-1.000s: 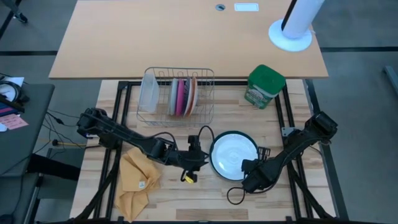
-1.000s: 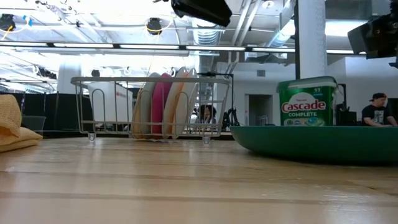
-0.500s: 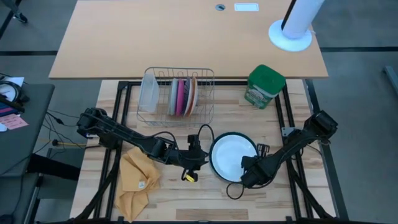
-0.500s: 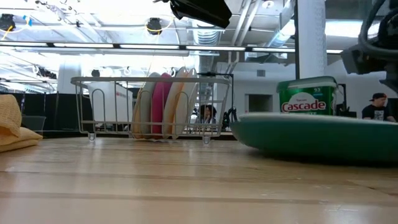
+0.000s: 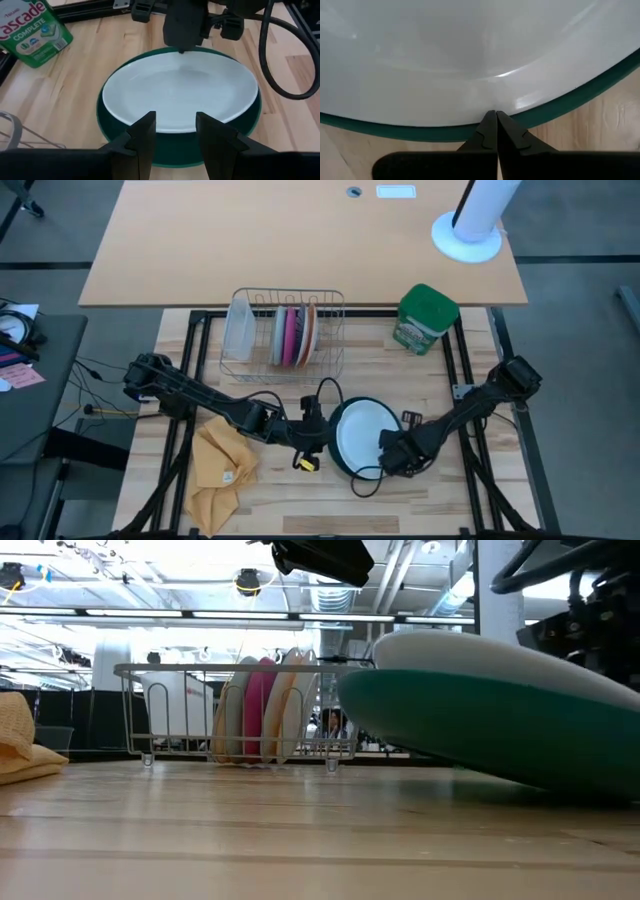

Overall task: Sort dishes
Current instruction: Put the white plate into the dish rack

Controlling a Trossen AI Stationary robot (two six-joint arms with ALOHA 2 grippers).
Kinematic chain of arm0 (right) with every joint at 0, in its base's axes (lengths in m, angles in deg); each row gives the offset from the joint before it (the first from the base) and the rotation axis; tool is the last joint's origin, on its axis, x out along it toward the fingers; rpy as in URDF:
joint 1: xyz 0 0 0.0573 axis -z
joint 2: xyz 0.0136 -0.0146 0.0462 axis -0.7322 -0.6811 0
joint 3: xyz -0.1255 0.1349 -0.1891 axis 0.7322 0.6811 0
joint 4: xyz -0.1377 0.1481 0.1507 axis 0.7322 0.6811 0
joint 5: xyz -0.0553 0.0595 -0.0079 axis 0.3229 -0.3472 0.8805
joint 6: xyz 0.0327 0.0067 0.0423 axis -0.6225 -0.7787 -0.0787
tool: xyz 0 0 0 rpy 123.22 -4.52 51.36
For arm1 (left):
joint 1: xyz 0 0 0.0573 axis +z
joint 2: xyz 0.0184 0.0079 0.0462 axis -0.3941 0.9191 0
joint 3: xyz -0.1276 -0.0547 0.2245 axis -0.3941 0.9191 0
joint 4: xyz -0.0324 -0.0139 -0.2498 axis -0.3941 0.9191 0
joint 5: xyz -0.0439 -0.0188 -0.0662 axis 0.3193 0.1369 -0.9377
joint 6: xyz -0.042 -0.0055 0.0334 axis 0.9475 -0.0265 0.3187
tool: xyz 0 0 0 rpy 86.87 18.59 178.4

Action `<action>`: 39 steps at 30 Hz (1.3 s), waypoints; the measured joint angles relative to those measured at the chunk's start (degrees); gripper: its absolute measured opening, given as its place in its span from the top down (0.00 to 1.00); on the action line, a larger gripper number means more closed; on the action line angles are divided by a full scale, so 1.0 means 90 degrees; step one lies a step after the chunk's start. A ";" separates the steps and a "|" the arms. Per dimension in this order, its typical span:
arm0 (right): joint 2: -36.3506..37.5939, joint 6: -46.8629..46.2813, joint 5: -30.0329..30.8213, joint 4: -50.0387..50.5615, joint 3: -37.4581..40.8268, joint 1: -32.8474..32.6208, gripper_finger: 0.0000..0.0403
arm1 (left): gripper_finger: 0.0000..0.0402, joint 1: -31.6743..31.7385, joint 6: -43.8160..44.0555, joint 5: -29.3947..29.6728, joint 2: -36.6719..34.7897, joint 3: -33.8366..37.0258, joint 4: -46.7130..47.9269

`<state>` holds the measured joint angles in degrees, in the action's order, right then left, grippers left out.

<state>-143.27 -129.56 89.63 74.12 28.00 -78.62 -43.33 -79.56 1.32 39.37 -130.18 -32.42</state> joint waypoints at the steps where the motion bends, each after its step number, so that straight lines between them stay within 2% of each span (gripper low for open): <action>1: 0.0000 0.0034 -0.0005 -0.0028 0.0002 0.0032 1.00 | 0.67 0.0017 -0.0001 0.0002 0.0000 0.0000 0.0000; 4: -0.0005 0.0120 -0.0026 -0.0217 0.0007 0.0193 1.00 | 0.67 0.0101 0.0432 0.0002 0.0000 0.0000 0.0007; 9: -0.0007 0.0216 -0.0024 -0.0760 0.0005 0.0553 1.00 | 0.67 0.0447 0.2429 0.0086 0.0000 0.0000 0.0017; 13: -0.0007 0.0457 -0.0027 -0.1070 0.0000 0.0811 1.00 | 0.67 0.0664 0.2911 -0.0016 0.0000 0.0000 0.0193; 20: -0.0012 0.0832 -0.0252 -0.1114 0.0002 0.1137 1.00 | 0.67 0.0751 0.3103 -0.0570 0.0000 -0.0001 0.1040; 28: -0.0023 0.1246 -0.0389 -0.1423 0.0012 0.1643 1.00 | 0.67 0.0902 0.4098 -0.0526 0.0000 -0.0005 0.1926; 34: -0.0022 0.1480 -0.0529 -0.1612 0.0010 0.1960 1.00 | 0.67 0.0983 0.3914 -0.0582 -0.0002 -0.0005 0.2247; 39: -0.0022 0.1489 -0.0532 -0.1650 0.0010 0.2027 1.00 | 0.67 0.0989 0.3298 -0.0751 -0.0010 -0.0010 0.2227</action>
<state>-143.47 -116.16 84.84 59.27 28.09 -60.37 -34.43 -49.88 -5.44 39.28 -130.26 -12.38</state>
